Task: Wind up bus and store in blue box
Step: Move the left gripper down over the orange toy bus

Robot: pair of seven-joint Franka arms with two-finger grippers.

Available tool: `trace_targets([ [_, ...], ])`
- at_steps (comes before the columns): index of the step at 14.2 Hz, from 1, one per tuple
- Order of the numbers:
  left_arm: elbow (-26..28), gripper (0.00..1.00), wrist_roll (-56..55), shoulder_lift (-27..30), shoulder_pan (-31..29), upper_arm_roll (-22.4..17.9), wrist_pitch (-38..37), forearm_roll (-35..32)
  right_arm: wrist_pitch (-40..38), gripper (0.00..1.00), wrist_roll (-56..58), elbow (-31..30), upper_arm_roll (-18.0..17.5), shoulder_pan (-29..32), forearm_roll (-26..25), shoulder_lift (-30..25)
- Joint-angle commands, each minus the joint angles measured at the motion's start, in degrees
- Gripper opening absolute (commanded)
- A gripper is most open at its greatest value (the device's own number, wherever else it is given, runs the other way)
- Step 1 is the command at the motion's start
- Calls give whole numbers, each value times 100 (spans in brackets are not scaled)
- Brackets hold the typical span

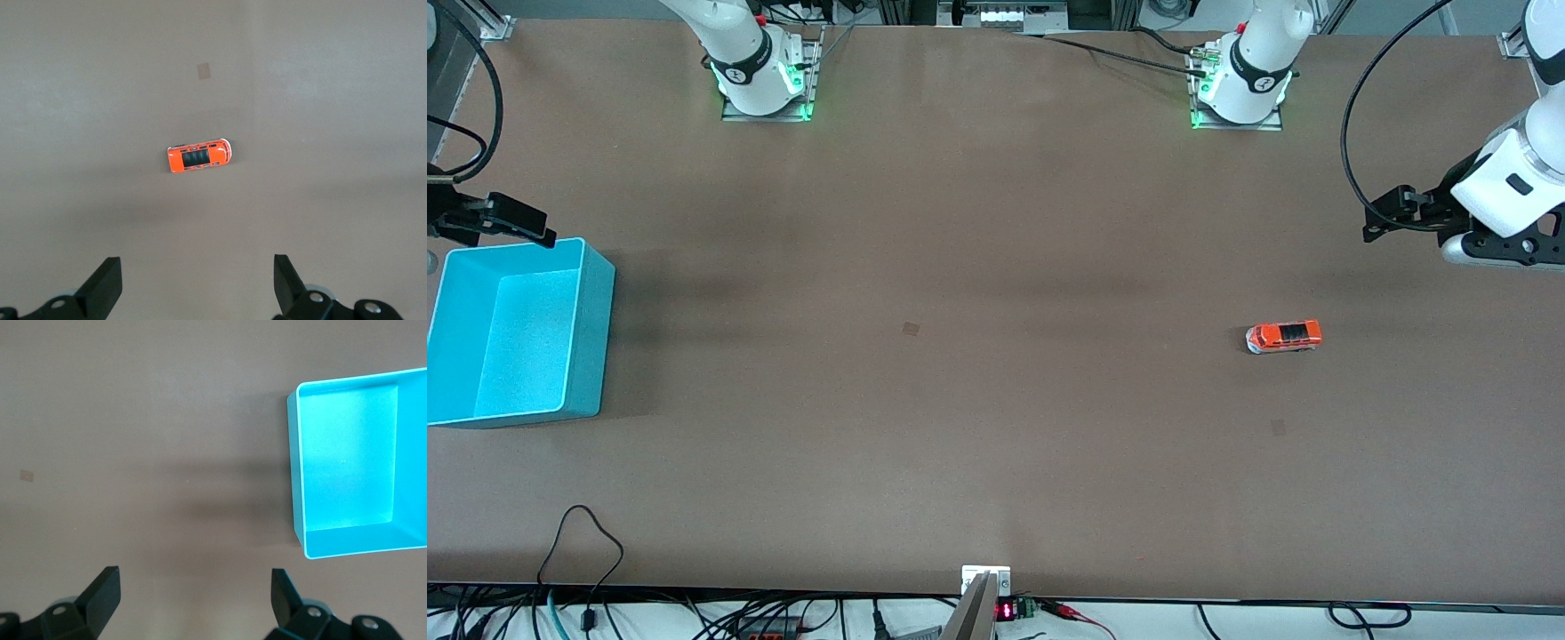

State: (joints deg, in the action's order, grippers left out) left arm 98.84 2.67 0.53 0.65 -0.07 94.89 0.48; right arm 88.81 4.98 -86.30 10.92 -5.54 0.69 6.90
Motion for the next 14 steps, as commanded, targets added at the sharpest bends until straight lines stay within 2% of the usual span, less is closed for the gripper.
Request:
trace_targets([
  [1,-171,100,-48,-9,41,-55,-173,84,-74,100,-67,26,7,0,45,-39],
  [7,-207,100,-21,-26,32,-37,-401,75,-66,100,-50,35,7,0,45,-31],
  [12,-286,100,66,-132,102,24,-1166,84,-66,100,-41,35,7,-17,36,-22],
  [14,-277,100,748,-202,76,16,-1289,84,-66,100,-32,35,7,-26,36,-22],
])
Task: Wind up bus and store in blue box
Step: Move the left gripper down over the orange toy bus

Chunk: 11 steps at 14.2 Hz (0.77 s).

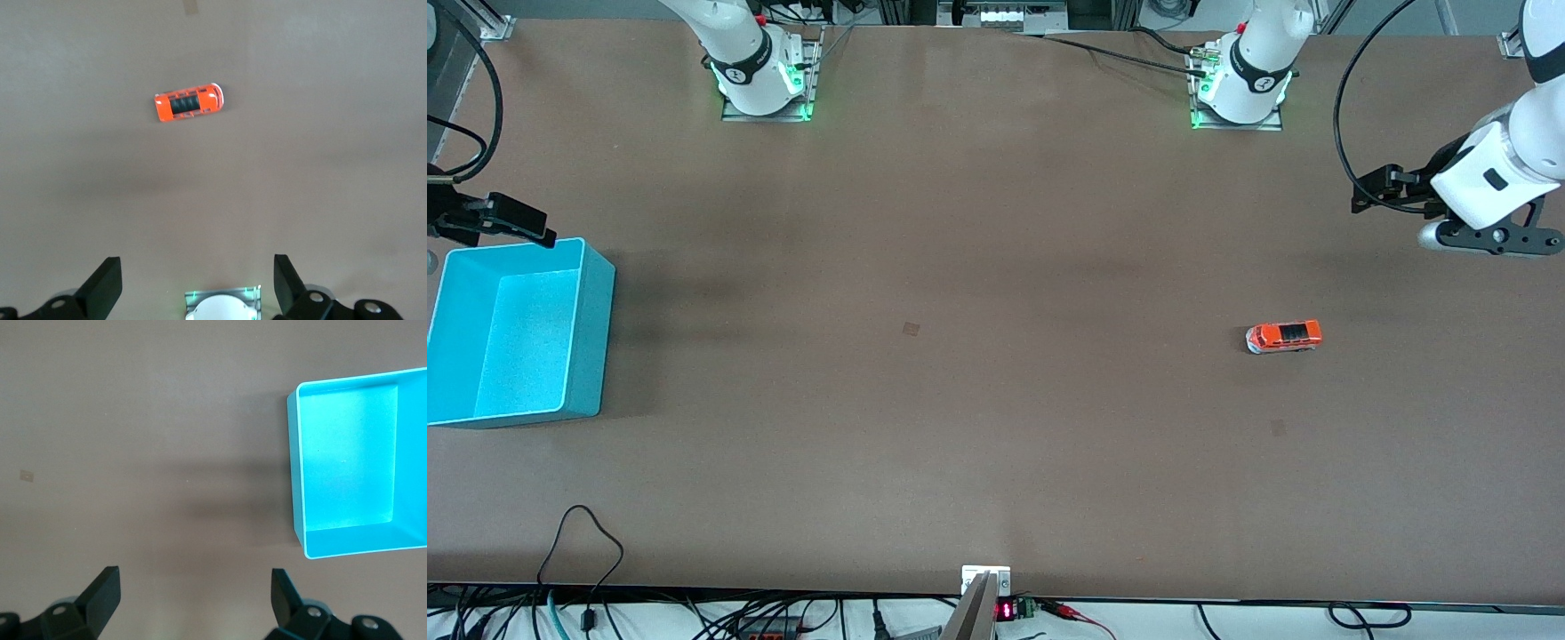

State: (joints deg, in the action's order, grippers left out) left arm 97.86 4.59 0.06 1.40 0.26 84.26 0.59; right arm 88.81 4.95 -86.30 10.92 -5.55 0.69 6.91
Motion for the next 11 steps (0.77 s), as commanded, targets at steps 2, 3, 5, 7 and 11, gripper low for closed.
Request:
trace_targets([
  [2,-170,100,1505,-287,-78,-26,-199,64,-57,100,-29,26,-2,-16,63,-14],
  [3,-127,100,2006,-366,-122,-26,-164,55,-57,100,-29,35,-2,-25,63,-14],
  [5,-57,100,2903,-550,-149,-26,46,-6,-57,100,-29,35,-2,-43,63,-14],
  [7,171,100,3817,-665,-175,-35,458,-50,-65,100,-46,35,-2,-43,63,-14],
  [11,865,100,5443,-867,-175,-35,1704,-252,-65,100,-20,35,-2,-60,63,-5],
])
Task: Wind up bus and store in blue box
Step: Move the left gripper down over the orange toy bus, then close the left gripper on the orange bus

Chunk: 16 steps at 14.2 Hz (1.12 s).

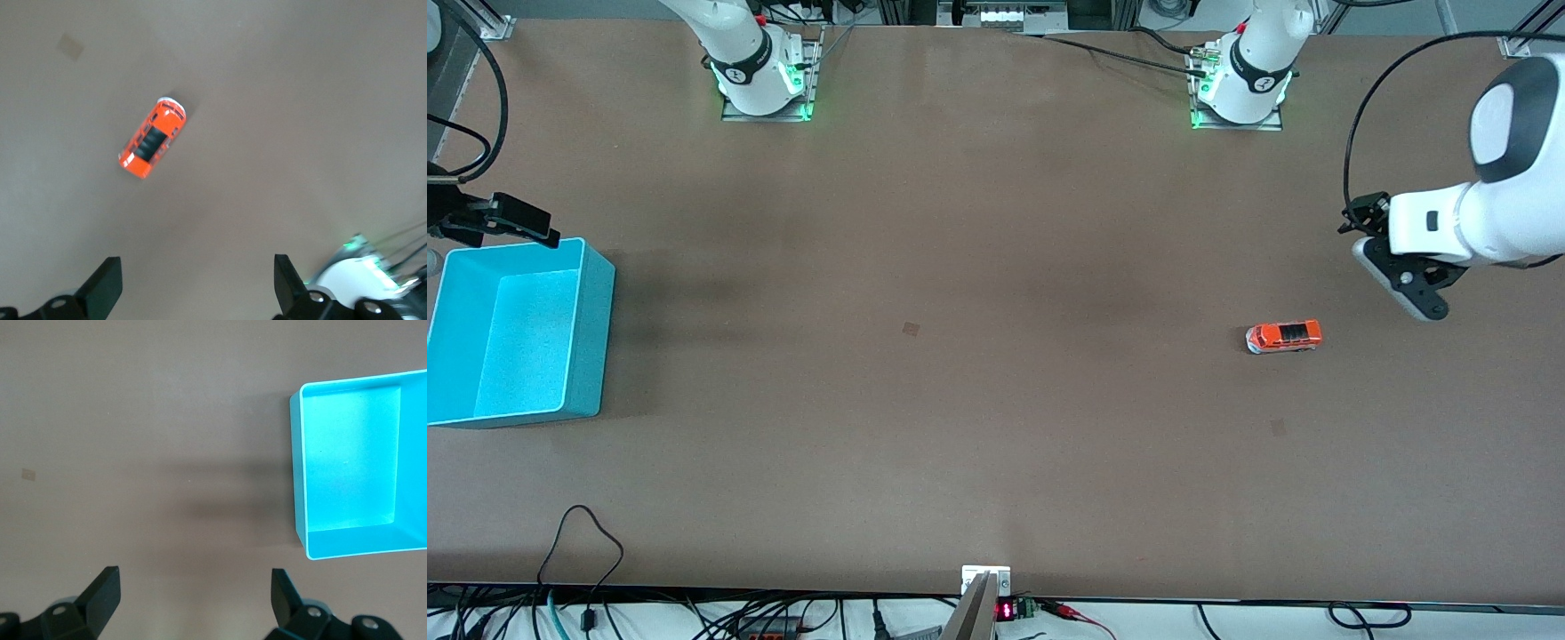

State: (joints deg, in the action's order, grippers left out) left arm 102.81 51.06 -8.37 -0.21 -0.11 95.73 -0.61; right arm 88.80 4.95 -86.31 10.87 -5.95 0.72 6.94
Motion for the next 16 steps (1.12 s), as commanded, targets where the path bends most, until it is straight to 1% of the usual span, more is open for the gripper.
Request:
trace_targets([
  [1,528,100,1217,-137,-14,2,943,-133,-64,100,-20,35,3,-11,60,9],
  [5,1064,100,2485,-559,-5,11,2279,-221,-64,100,-11,35,-6,-2,69,88],
  [8,1697,100,3039,-779,-14,11,3579,-221,-64,100,-3,35,-32,-28,77,114],
  [10,1813,100,3304,-1051,-31,11,4188,-221,-65,100,-3,27,-50,-29,165,158],
  [12,1813,100,3375,-1315,-84,11,4426,-221,-73,100,-3,27,-50,-46,174,176],
  [14,1857,100,3384,-1430,-84,11,4471,-221,-73,100,-3,27,-50,-55,174,194],
  [15,1857,97,3384,-1439,-84,11,4471,-221,-73,100,-3,18,-50,-64,174,194],
  [16,1857,88,3393,-1457,-76,11,4480,-221,-82,100,-3,18,-58,-72,165,194],
])
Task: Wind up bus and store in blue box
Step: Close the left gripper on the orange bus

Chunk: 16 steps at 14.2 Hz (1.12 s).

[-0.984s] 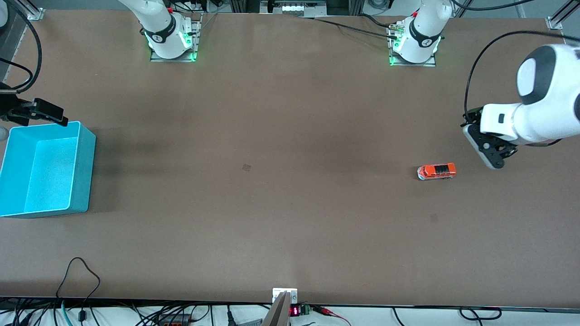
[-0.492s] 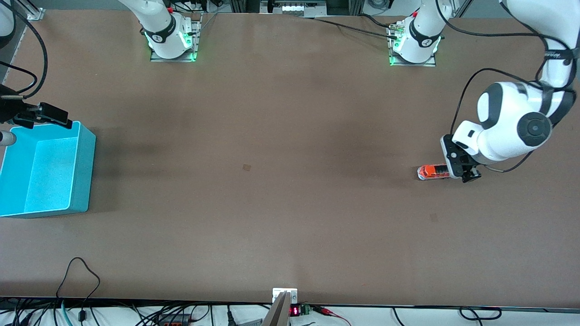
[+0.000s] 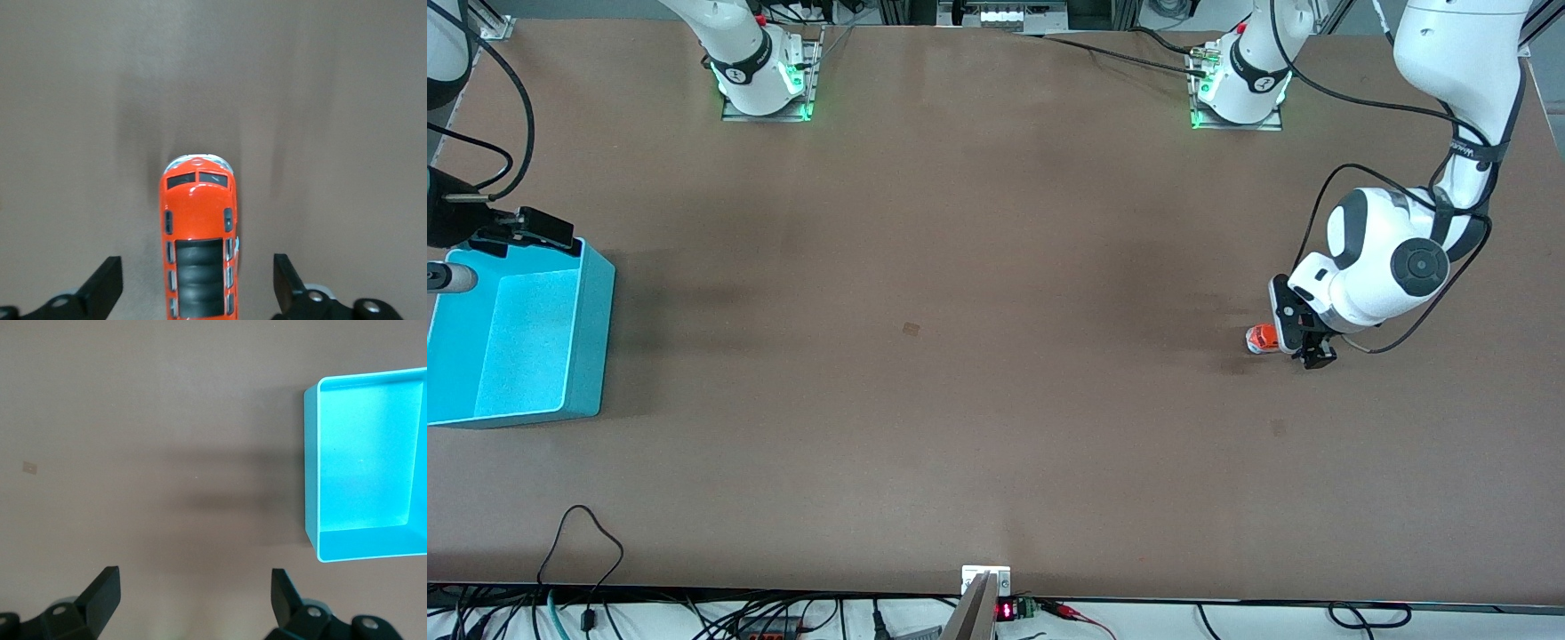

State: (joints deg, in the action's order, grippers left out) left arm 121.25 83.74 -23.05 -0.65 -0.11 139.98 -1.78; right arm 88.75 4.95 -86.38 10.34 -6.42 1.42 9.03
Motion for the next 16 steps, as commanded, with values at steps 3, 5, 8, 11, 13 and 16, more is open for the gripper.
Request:
trace_targets([
  [3,4,56,134,-50,-32,11,204,-103,-77,100,-3,16,-5,-53,104,55],
  [5,13,40,134,-103,-32,11,222,-103,-86,100,6,-10,3,-53,95,64],
  [8,13,27,143,-112,-32,20,222,-103,-147,100,24,-10,-5,-53,95,108],
  [11,30,27,161,-112,-32,28,222,-103,-208,100,15,-10,-5,-62,86,151],
  [13,48,27,327,-112,-32,28,222,-103,-270,100,6,-10,3,-105,78,178],
  [16,57,27,494,-121,-110,20,196,-103,-279,100,15,-10,3,-97,86,231],
])
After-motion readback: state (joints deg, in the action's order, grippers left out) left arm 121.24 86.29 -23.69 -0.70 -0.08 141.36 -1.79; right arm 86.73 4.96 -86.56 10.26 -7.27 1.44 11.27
